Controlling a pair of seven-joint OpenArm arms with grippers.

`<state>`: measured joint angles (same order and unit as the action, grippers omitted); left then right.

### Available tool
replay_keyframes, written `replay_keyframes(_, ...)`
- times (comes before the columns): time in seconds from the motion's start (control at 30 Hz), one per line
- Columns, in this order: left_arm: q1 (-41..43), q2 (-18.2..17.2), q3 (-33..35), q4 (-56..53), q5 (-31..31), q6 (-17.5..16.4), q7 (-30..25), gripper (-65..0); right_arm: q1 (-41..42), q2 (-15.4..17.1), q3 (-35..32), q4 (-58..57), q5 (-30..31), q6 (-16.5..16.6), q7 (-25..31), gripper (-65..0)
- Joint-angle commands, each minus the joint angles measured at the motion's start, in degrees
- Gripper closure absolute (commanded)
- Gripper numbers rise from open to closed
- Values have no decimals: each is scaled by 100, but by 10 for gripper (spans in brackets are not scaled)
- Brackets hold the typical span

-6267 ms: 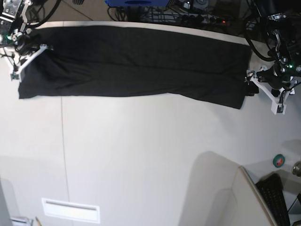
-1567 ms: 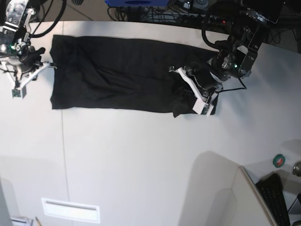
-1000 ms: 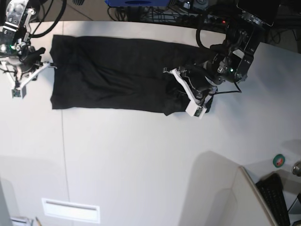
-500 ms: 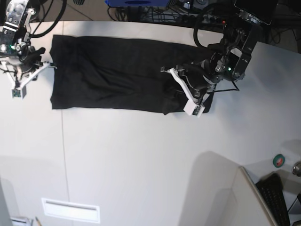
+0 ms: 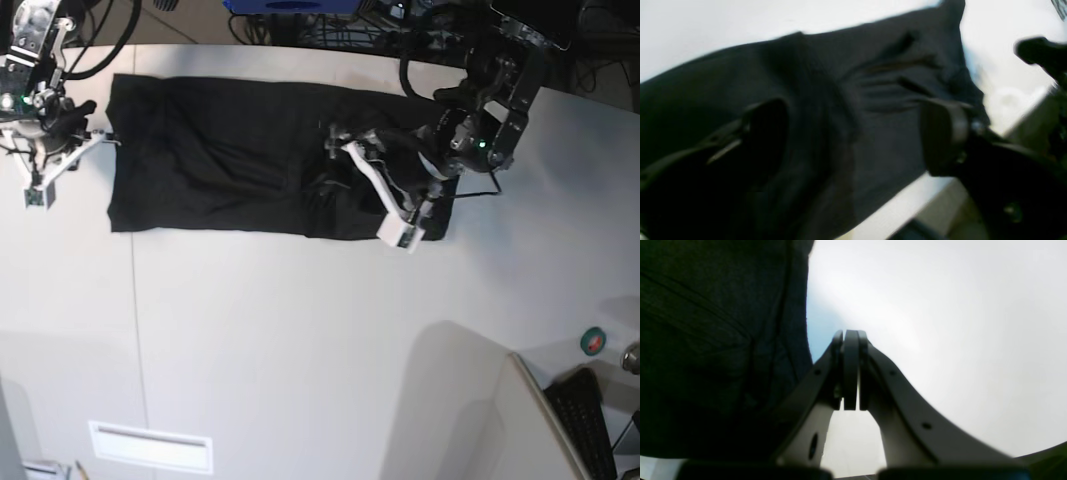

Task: Layout the t-shirt on the table in an organized manner, then fold the t-shirt properly
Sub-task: 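Push the strip end held by the left gripper inward toward the right gripper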

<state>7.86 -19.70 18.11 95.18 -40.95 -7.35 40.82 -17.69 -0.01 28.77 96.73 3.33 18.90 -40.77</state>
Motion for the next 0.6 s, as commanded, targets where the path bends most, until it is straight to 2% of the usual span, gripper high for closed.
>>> replay_keyframes(0.0, 45, -30, -92, 43, -15, -25, -60, -443, 15, 41, 19, 81, 23, 5, 73, 0)
replay_keyframes(0.03, 107, -56, -171, 25, -15, -25, -60, -351, 15, 41, 19, 81, 23, 5, 73, 0)
replay_keyframes(0.13, 194, -109, -259, -10, -15, -16, -69, -2, 15, 41, 19, 81, 23, 5, 73, 0)
replay_keyframes(0.33, 115, -65, -206, -933, -6, -16, -69, 0, 24, 41, 19, 81, 23, 5, 73, 0)
replay_keyframes(0.47, 194, -56, -162, -827, -15, -16, -69, 0, 24, 41, 19, 81, 23, 5, 73, 0)
replay_keyframes(0.57, 177, -100, 391, -546, -33, -16, -69, 0, 24, 41, 19, 81, 23, 5, 73, 0)
